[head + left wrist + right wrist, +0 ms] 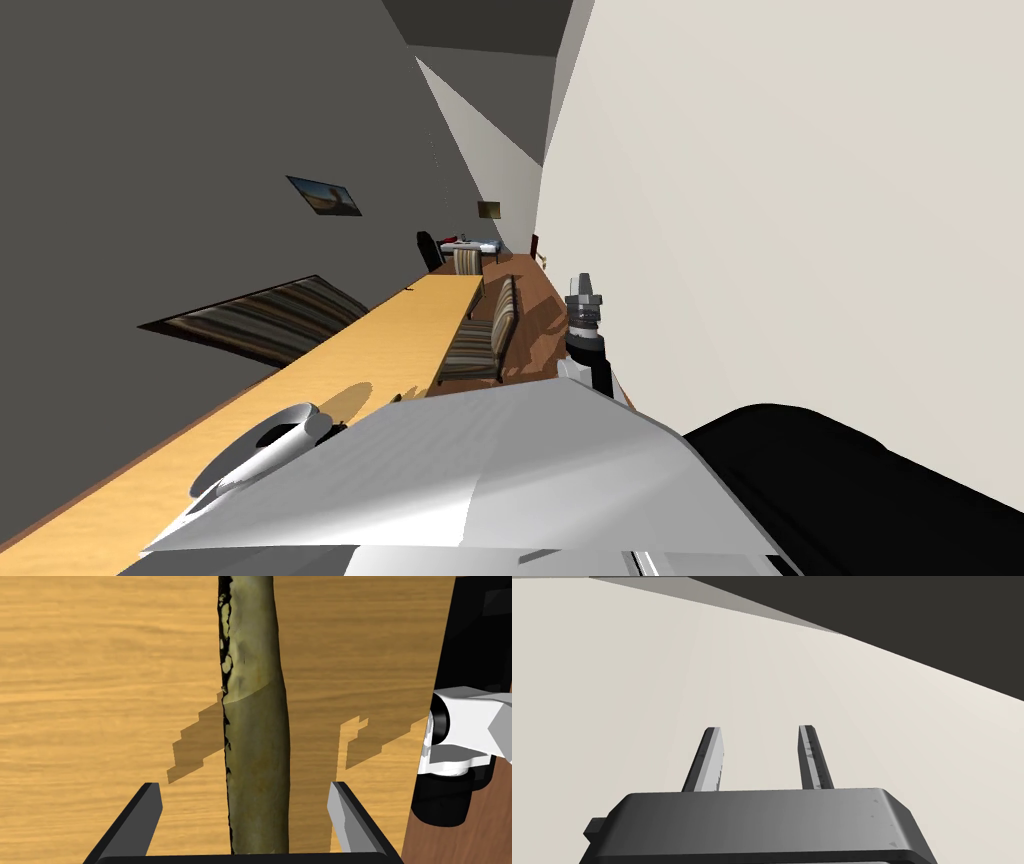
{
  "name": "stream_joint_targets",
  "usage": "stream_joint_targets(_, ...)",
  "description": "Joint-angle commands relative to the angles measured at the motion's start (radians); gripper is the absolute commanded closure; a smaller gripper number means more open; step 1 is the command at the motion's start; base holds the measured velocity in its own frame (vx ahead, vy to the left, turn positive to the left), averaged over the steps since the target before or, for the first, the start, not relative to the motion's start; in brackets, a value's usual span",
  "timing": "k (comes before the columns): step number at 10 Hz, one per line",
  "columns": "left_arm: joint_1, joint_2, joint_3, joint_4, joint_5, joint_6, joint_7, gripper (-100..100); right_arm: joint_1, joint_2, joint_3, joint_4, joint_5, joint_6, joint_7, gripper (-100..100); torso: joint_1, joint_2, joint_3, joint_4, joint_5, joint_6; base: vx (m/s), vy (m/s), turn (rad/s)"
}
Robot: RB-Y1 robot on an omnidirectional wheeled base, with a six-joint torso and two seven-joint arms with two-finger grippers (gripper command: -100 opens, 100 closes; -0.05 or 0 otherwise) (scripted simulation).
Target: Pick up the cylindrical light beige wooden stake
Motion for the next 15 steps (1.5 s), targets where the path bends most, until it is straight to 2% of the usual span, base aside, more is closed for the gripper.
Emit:
stream_joint_targets(1, -0.007, 0.011, 0.004, 0.047, 0.012, -0.010, -0.006, -100, 0.000, 0.000, 0.000, 0.000, 0.000, 0.000, 0.000, 0, 0.000, 0.000, 0.000, 0.000, 0.000, 0.000, -0.052, -0.025, -0.134)
stream_joint_targets(2, -0.027, 0.031, 0.011, 0.093, 0.038, -0.036, -0.021, -100, 0.000, 0.000, 0.000, 0.000, 0.000, 0.000, 0.000, 0, 0.000, 0.000, 0.000, 0.000, 0.000, -0.001, -0.067, -0.036, -0.202)
stream_joint_targets(3, -0.027, 0.031, 0.011, 0.117, 0.038, -0.036, -0.021, -100, 0.000, 0.000, 0.000, 0.000, 0.000, 0.000, 0.000, 0, 0.000, 0.001, 0.001, 0.000, 0.000, 0.000, -0.062, -0.027, -0.114)
stream_joint_targets(4, -0.046, 0.051, 0.018, 0.156, 0.064, -0.061, -0.036, -100, 0.000, 0.000, 0.000, 0.000, 0.000, 0.000, 0.000, 0, 0.000, 0.001, 0.001, 0.000, 0.000, -0.001, -0.078, -0.034, -0.202)
stream_joint_targets(5, -0.046, 0.051, 0.018, 0.189, 0.064, -0.061, -0.036, -100, 0.000, 0.000, 0.000, 0.000, 0.000, 0.000, 0.000, 0, 0.000, 0.002, 0.001, 0.000, 0.000, 0.000, -0.072, -0.029, -0.131)
stream_joint_targets(6, -0.066, 0.072, 0.025, 0.231, 0.090, -0.086, -0.050, -100, 0.000, 0.000, 0.000, 0.000, 0.000, 0.000, 0.000, 0, 0.000, 0.002, 0.001, 0.000, 0.000, -0.001, -0.064, -0.043, -0.325)
stream_joint_targets(7, -0.066, 0.072, 0.025, 0.260, 0.090, -0.086, -0.050, -100, 0.000, 0.000, 0.000, 0.000, 0.000, 0.000, 0.000, 0, 0.000, 0.002, 0.001, 0.000, 0.000, -0.001, -0.054, -0.045, 0.006)
stream_joint_targets(8, -0.086, 0.092, 0.032, 0.303, 0.116, -0.111, -0.065, -100, 0.000, 0.000, 0.000, 0.000, 0.000, 0.000, 0.000, 0, 0.000, 0.001, 0.001, 0.000, 0.000, -0.002, -0.066, -0.049, -0.186)
stream_joint_targets(9, -0.086, 0.092, 0.032, 0.330, 0.116, -0.111, -0.065, -100, 0.000, 0.000, 0.000, 0.000, 0.000, 0.000, 0.000, 0, -0.001, 0.002, 0.001, 0.000, 0.000, -0.001, -0.060, -0.027, -0.161)
stream_joint_targets(10, -0.088, 0.089, 0.030, 0.320, 0.112, -0.111, -0.066, -100, 0.000, 0.000, 0.000, 0.000, 0.000, 0.000, 0.000, 0, 0.000, 0.001, 0.001, 0.000, 0.000, -0.001, -0.023, -0.006, -0.019)
stream_joint_targets(11, -0.089, 0.089, 0.030, 0.324, 0.113, -0.113, -0.068, 100, 0.000, 0.000, 0.000, 0.000, 0.000, 0.000, 0.000, 0, 0.002, 0.000, 0.000, 0.000, 0.000, -0.001, 0.000, 0.000, 0.000)
stream_joint_targets(15, -0.089, 0.089, 0.030, 0.324, 0.113, -0.113, -0.067, 100, 0.000, 0.000, 0.000, 0.000, 0.000, 0.000, 0.000, 0, 0.002, -0.003, -0.001, -0.001, 0.000, -0.001, 0.000, 0.000, 0.000)
